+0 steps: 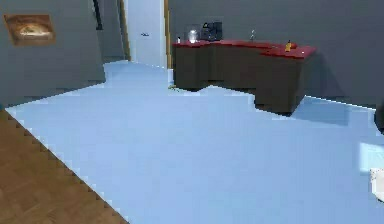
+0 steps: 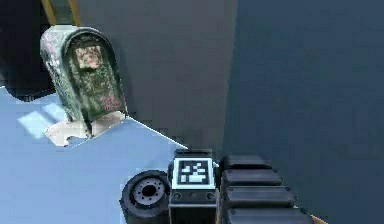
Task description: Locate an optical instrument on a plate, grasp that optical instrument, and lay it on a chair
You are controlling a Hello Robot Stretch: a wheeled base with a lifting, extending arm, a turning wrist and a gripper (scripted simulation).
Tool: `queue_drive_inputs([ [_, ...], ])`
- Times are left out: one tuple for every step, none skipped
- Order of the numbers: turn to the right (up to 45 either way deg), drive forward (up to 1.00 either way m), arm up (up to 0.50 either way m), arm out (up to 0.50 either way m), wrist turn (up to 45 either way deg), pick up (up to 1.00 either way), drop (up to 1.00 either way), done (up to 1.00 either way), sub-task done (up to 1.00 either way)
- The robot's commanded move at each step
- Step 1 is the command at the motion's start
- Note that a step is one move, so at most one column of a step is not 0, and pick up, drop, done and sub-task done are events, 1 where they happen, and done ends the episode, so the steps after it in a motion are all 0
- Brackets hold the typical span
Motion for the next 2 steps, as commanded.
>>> queue_drive_inputs([
  [45.0, 0.00, 0.00, 0.00, 0.0, 0.00, 0.00, 0.00, 0.00],
  [18.0, 0.00, 0.00, 0.00, 0.0, 0.00, 0.00, 0.00, 0.00],
])
